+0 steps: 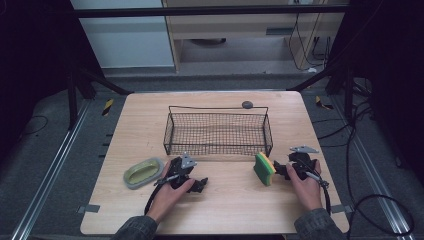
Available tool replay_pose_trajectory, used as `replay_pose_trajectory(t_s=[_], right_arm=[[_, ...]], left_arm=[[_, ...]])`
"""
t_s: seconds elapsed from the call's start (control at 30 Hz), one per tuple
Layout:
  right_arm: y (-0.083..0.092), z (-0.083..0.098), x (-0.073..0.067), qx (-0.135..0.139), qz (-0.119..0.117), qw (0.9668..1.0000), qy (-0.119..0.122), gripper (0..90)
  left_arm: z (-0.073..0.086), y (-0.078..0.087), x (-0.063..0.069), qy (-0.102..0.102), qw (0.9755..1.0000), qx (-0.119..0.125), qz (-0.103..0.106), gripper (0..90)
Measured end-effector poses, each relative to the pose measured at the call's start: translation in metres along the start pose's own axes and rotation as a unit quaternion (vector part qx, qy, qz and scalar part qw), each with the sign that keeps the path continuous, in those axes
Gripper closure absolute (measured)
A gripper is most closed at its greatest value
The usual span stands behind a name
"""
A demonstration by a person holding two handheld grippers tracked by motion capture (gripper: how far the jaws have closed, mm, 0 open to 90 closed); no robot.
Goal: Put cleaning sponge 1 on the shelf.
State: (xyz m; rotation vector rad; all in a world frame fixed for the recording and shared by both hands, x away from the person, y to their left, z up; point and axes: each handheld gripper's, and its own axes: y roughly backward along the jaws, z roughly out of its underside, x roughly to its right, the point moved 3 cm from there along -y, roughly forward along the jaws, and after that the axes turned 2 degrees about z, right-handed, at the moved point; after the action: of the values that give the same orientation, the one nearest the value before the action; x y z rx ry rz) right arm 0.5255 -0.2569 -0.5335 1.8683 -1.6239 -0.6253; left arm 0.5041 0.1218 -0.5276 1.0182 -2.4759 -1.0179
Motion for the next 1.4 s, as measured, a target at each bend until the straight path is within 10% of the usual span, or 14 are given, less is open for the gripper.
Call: replay_pose_trajectory(t_s=[0.2, 0.4, 0.87, 1.27, 1.4], right_arm=[[0.001, 0.001, 0.0, 0.001, -0.006, 1.0, 0.007, 0.5], [0.002, 0.002, 0.0, 0.001, -0.011, 0.9999, 0.009, 0.5], [0.006, 0.004, -0.001, -0.002, -0.015, 0.9998, 0.01, 0.5], [0.007, 0.006, -0.001, -0.005, -0.012, 0.9998, 0.015, 0.5], [0.007, 0.006, -0.001, -0.005, -0.013, 0.9998, 0.017, 0.5]], left_arm=[[-0.009, 0.018, -0.001, -0.008, 0.9999, 0.011, 0.003, 3.7], [-0.03, 0.047, -0.016, -0.049, 0.9984, -0.029, 0.007, 3.4], [-0.034, 0.122, -0.078, -0.095, 0.984, -0.148, -0.031, 4.7], [-0.031, 0.138, -0.1, -0.142, 0.963, -0.226, -0.036, 6.4], [-0.028, 0.141, -0.109, -0.13, 0.9635, -0.231, -0.04, 9.3]])
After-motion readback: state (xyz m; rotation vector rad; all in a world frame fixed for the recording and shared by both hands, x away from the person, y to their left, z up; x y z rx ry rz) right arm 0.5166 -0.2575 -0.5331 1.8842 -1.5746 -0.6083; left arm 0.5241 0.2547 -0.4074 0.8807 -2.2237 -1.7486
